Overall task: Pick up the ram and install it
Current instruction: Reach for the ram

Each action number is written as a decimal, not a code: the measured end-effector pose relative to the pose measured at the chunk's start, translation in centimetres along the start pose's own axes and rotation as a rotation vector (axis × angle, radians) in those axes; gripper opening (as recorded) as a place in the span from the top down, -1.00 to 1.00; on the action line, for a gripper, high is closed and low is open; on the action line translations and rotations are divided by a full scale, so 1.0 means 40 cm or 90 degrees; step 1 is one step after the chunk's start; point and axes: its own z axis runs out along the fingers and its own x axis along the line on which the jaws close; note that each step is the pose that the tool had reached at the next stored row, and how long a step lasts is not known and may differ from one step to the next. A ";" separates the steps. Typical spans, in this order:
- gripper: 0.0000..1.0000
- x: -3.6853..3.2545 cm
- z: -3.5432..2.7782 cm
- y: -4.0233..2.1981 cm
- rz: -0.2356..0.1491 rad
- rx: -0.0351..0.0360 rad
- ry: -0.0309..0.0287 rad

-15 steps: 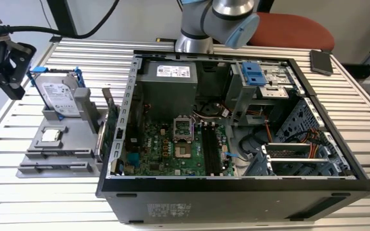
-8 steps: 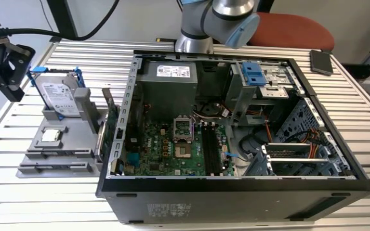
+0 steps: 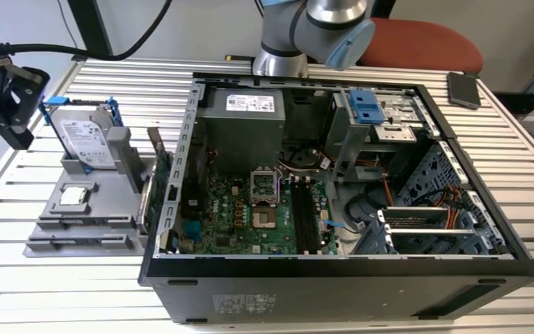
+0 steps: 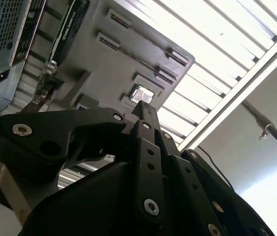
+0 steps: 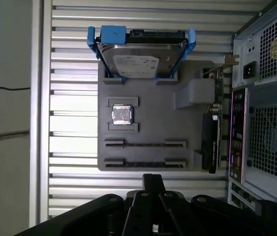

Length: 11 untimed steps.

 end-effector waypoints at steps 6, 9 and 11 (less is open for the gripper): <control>1.00 0.000 0.000 0.000 0.000 0.0000 -0.0053; 1.00 0.000 0.000 0.000 0.000 0.0000 -0.0061; 1.00 0.000 0.000 0.000 0.000 0.0000 -0.0066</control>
